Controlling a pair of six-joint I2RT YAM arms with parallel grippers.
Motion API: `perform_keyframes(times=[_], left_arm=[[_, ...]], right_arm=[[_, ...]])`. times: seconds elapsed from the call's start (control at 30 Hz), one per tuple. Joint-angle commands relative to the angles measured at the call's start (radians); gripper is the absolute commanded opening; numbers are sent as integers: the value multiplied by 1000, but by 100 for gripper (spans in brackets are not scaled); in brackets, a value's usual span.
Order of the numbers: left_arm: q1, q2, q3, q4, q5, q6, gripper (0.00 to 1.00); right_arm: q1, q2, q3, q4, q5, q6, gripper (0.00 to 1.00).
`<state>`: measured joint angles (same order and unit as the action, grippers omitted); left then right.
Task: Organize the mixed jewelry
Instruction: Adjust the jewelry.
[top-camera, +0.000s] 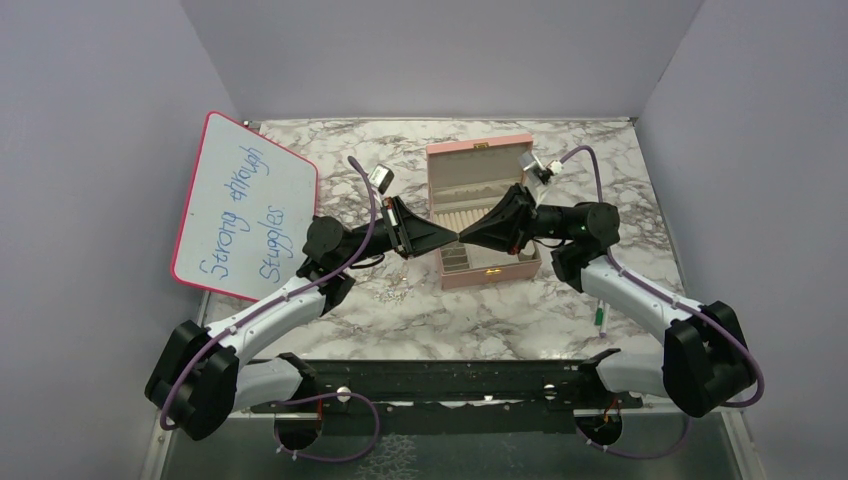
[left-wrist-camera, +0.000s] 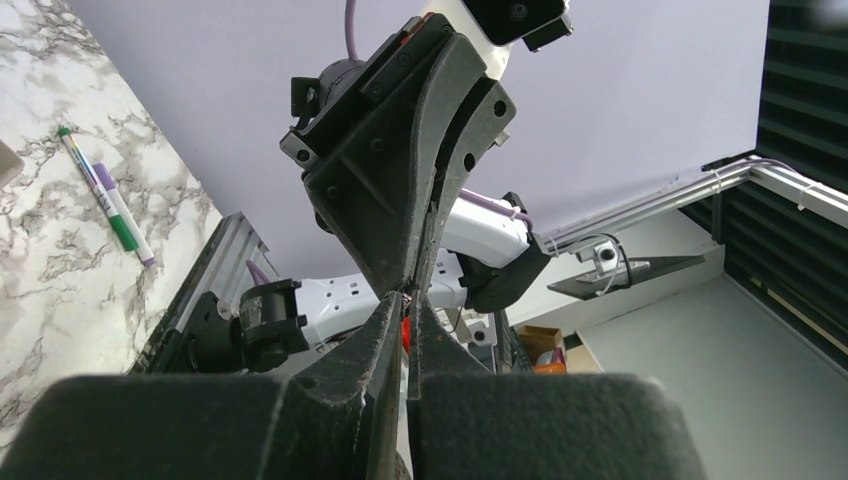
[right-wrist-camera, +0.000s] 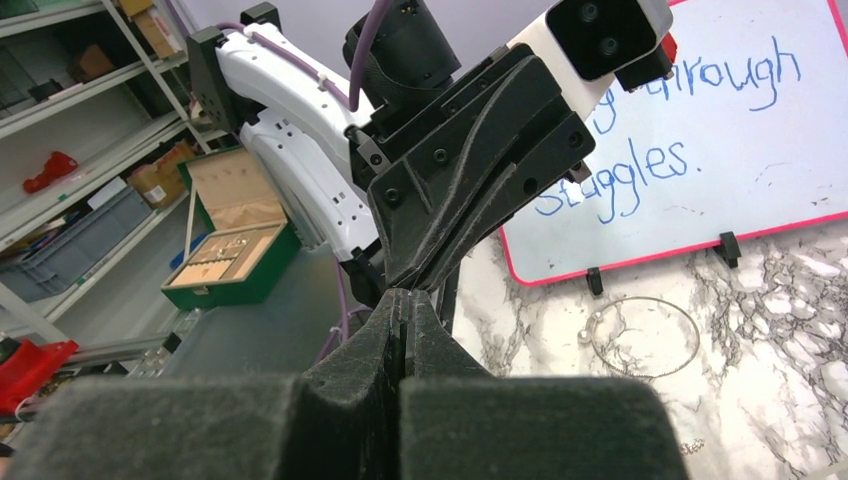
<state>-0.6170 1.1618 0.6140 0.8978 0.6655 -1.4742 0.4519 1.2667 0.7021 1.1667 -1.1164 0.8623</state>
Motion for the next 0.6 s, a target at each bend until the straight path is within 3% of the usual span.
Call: perform_keyframes(times=[0.0, 0.3, 0.43, 0.57], left_arm=[[-6, -19, 8, 82, -1, -4, 5], [-5, -23, 2, 82, -17, 7, 0], [-4, -35, -8, 82, -46, 28, 0], [-4, -43, -16, 82, -93, 55, 0]], right_arm=[[7, -13, 12, -51, -26, -42, 1], [7, -30, 15, -85, -6, -42, 3], [7, -68, -15, -85, 85, 17, 38], [19, -105, -97, 35, 226, 118, 59]])
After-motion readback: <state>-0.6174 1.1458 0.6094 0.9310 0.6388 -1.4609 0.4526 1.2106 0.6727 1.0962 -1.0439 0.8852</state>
